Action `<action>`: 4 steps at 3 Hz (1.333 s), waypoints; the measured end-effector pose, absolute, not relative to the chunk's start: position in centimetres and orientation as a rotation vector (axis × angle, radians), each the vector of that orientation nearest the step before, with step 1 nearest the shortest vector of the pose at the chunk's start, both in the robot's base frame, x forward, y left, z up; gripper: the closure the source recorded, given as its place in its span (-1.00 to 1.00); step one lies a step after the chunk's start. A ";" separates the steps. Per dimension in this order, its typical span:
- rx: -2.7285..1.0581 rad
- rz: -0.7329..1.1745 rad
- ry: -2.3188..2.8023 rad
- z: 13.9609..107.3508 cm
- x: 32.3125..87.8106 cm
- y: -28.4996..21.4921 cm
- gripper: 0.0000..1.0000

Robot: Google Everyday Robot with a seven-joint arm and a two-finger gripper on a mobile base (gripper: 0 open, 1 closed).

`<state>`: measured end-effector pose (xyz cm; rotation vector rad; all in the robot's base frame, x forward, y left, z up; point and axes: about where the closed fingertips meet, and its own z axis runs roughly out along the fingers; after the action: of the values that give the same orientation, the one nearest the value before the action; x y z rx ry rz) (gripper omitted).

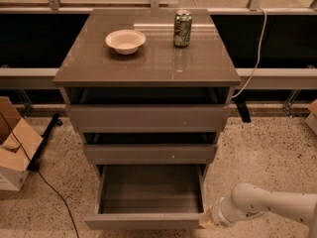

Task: Close bottom drawer

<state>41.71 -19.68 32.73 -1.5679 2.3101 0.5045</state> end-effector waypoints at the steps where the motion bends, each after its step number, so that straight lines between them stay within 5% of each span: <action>1: -1.543 0.545 2.334 29.5 41.5 -19.3 1.00; 4: -1.490 0.653 2.386 20.1 42.5 -18.1 1.00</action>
Offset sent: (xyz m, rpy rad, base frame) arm -0.0039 0.0115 -0.1138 0.0346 0.1322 -0.0379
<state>42.48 -18.11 20.12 -1.4902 2.3857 0.6533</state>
